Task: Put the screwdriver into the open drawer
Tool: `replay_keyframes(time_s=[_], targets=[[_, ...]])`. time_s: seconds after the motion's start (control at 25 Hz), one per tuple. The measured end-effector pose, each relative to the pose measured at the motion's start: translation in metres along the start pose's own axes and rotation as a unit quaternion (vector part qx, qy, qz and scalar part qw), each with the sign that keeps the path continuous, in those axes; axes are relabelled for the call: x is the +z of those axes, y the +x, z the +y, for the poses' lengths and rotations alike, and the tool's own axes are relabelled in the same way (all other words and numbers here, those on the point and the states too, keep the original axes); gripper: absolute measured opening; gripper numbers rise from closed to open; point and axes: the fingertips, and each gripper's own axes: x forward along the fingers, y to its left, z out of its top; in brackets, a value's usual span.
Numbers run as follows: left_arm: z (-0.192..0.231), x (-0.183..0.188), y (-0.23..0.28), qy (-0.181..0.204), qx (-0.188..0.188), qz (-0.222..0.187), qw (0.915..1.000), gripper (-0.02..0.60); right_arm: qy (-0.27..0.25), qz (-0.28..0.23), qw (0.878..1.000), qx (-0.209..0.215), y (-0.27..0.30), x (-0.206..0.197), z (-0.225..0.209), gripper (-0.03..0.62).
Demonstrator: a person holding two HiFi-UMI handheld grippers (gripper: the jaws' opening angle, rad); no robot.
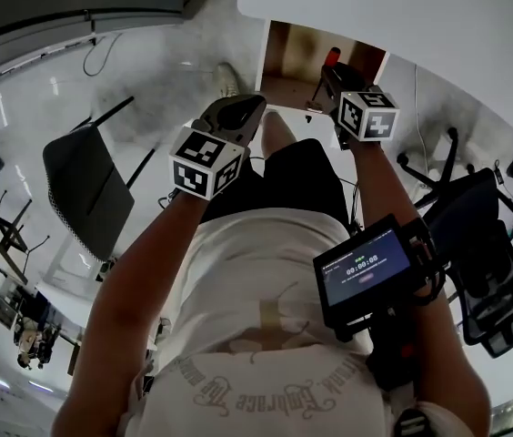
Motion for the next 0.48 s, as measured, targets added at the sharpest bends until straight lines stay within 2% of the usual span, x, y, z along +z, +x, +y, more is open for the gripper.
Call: replay_keyframes(time_s=[0.24, 0.48], targets=[[-0.005, -0.010, 0.002, 0.002, 0.006, 0.009, 0.9999, 0.020, 0.009, -0.007, 1.000, -0.002, 0.002, 0.002, -0.011, 0.106], [0.003, -0.005, 0.000, -0.016, 0.020, 0.005, 0.9997, 0.020, 0.017, 0.006, 1.000, -0.009, 0.006, -0.001, -0.023, 0.106]])
